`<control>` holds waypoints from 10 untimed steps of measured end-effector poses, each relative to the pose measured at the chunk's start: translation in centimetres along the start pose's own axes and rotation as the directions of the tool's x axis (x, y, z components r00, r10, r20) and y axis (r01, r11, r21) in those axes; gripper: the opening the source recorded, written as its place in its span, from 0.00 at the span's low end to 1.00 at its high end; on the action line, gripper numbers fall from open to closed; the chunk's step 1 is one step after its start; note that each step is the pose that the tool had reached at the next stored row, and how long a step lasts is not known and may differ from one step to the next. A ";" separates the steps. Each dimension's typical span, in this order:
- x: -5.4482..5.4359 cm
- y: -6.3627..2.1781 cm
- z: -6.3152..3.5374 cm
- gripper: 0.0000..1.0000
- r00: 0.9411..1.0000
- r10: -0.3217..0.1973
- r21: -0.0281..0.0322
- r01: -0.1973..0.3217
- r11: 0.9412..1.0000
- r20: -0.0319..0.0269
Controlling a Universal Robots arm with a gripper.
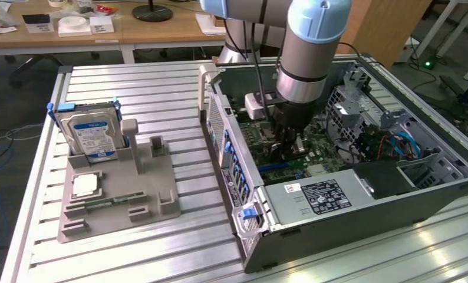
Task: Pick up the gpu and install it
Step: 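Insert the gpu into the slot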
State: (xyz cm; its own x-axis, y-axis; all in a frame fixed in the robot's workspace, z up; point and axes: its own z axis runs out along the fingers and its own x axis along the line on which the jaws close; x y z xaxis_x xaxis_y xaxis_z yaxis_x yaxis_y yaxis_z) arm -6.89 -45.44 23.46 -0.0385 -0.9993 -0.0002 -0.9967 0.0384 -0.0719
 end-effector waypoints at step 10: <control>0.0 0.28 0.47 0.28 1.000 0.000 -0.003 0.000 1.000 0.000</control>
State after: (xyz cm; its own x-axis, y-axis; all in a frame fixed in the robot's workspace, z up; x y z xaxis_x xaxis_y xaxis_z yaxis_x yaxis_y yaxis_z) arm -7.14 -45.44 22.97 -0.0383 -0.9993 -0.0001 -0.9969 0.0382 -0.0685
